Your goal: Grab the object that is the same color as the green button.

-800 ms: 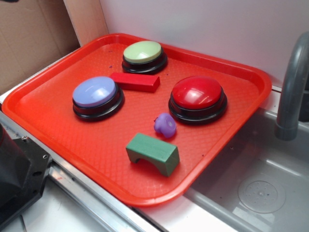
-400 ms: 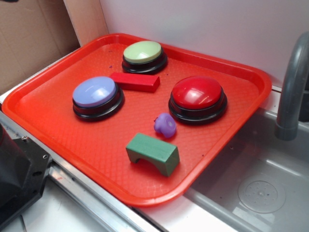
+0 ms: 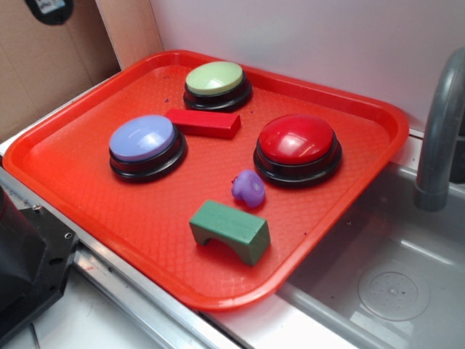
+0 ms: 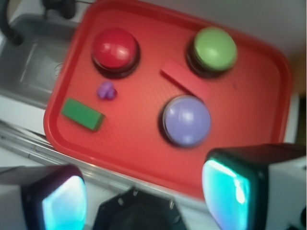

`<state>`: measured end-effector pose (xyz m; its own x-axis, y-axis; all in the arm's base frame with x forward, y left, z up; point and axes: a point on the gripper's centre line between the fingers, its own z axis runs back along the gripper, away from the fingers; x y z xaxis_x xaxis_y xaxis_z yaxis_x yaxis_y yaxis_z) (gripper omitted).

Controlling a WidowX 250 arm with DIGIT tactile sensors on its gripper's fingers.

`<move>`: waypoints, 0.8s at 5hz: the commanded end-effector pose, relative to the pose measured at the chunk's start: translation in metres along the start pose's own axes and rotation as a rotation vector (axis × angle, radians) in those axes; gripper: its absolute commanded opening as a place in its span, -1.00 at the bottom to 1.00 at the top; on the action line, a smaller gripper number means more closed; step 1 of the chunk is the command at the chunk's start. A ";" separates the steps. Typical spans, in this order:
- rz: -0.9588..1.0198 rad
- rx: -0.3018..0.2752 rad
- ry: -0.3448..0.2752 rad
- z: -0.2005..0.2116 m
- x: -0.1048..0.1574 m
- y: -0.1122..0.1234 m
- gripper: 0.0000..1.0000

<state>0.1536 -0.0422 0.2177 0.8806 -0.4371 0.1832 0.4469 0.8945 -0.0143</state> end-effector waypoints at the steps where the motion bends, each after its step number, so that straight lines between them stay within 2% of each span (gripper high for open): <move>1: -0.512 -0.037 -0.166 -0.031 0.034 -0.035 1.00; 2: -0.741 -0.145 -0.244 -0.054 0.033 -0.052 1.00; 3: -0.874 -0.235 -0.226 -0.079 0.031 -0.071 1.00; 4: -0.892 -0.243 -0.129 -0.104 0.029 -0.082 1.00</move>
<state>0.1689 -0.1330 0.1132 0.1861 -0.9297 0.3179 0.9823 0.1832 -0.0394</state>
